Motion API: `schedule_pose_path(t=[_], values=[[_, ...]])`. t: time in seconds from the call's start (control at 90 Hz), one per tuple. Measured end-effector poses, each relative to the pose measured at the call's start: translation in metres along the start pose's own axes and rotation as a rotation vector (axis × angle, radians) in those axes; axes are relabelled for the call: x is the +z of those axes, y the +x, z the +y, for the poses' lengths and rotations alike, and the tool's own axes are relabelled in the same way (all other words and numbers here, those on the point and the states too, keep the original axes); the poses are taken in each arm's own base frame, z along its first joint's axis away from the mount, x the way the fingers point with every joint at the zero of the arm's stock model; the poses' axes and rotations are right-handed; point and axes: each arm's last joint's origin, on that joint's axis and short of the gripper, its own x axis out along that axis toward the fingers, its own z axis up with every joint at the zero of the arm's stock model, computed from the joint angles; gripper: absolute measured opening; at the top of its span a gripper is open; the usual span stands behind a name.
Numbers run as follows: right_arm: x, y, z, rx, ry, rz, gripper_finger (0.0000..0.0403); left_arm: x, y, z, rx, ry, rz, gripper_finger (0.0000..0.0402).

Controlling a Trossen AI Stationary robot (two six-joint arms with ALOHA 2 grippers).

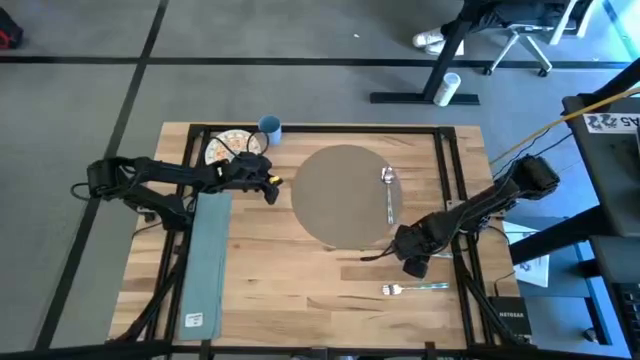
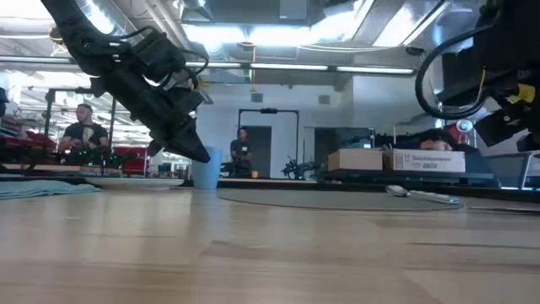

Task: Set table place
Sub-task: Put the blue knife on the brown mat

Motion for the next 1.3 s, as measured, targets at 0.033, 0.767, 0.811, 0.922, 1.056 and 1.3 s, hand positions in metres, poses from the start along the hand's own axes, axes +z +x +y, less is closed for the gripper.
schedule_pose_path(t=[0.033, 0.767, 0.811, 0.922, 1.056, 1.3], values=[[0.0, 0.0, 0.0, -0.001, 0.0, 0.001, 0.0018, 0.0, 0.0, 0.0, 0.0, 0.0, 0.0, 0.0], [0.022, -0.039, 0.012, 0.075, 0.046, -0.081, 0.0, 0.0, 0.0, 0.0, 0.0, 0.0, 0.0, 0.0], [0.026, -0.043, 0.012, 0.086, 0.061, -0.095, 0.0, 0.0, 0.0, 0.0, 0.0, 0.0, 0.0, 0.0], [0.038, -0.056, 0.011, 0.117, 0.101, -0.139, 0.0, 0.0, 0.0, 0.0, 0.0, 0.0, 0.0, 0.0], [0.051, -0.073, 0.007, 0.137, 0.163, -0.207, 0.0, 0.0, 0.0, 0.0, 0.0, 0.0, 0.0, 0.0], [0.08, -0.097, -0.017, 0.155, 0.484, -0.329, 0.0, 0.0, 0.0, 0.0, 0.0, -0.014, -0.001, 0.0]])
